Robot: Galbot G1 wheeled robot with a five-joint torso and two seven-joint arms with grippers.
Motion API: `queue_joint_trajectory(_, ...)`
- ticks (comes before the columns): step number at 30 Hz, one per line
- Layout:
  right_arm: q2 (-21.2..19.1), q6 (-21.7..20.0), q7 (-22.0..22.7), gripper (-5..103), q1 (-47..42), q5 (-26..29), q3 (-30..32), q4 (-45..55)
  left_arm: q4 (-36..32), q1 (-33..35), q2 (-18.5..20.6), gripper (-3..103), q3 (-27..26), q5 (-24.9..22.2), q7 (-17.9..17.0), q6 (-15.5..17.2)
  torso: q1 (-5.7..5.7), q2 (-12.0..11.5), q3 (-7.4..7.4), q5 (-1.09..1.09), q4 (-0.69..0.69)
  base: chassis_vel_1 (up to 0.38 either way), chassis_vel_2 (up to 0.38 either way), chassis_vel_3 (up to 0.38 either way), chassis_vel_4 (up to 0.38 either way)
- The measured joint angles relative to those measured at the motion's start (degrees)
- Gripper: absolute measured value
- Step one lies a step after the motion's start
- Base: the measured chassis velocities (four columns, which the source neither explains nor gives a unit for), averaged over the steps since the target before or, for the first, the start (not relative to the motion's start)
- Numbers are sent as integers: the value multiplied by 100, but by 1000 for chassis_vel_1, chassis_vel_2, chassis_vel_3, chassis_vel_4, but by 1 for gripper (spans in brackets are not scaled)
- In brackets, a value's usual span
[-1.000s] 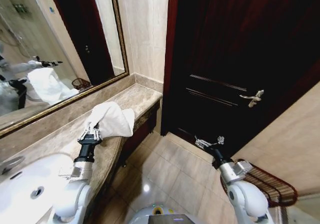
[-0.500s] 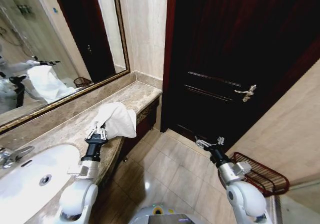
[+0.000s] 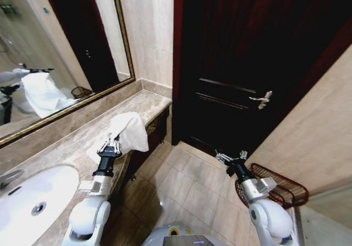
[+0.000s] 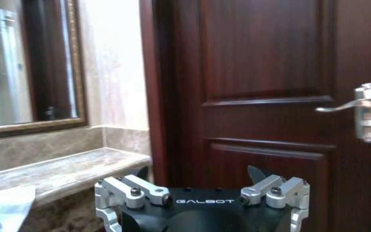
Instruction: Discard the used towel into the hamper.
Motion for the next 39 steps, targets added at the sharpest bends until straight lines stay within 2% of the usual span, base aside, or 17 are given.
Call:
queue_joint_trajectory(8,20,-20,264,100,66,-94,159,-218,58,-19,26,6,30,-78,68,1,0,0,0,1,0,-96,-94,-93,-97)
queue_joint_trajectory(12,-36,75,336,100,127,-86,512,-538,196,-69,115,6,35,-432,214,3,1,0,0,1,0,-116,-128,-120,-119)
queue_joint_trajectory(18,-35,138,377,100,58,-30,631,-568,321,-165,146,6,74,-533,372,-27,0,0,0,1,-1,-139,-125,-120,-131)
queue_joint_trajectory(26,241,148,636,100,-57,-19,739,-486,379,-262,168,6,126,-531,626,-61,1,0,0,0,0,-118,-124,-121,-121)
queue_joint_trajectory(29,321,164,720,100,-99,-47,777,-478,432,-266,187,6,109,-534,687,-134,0,0,0,1,-1,-132,-125,-131,-123)
queue_joint_trajectory(31,364,177,797,100,-114,-110,794,-468,532,-290,195,6,96,-556,726,-276,0,0,0,1,-1,-137,-140,-141,-118)
queue_joint_trajectory(32,418,229,871,100,-114,-261,799,-467,681,-314,181,6,59,-579,806,-451,1,0,0,0,0,-133,-126,-129,-128)
queue_joint_trajectory(39,491,330,1027,100,-151,-390,770,-461,873,-316,127,6,63,-620,929,-568,0,0,0,0,-1,-129,-123,-119,-136)
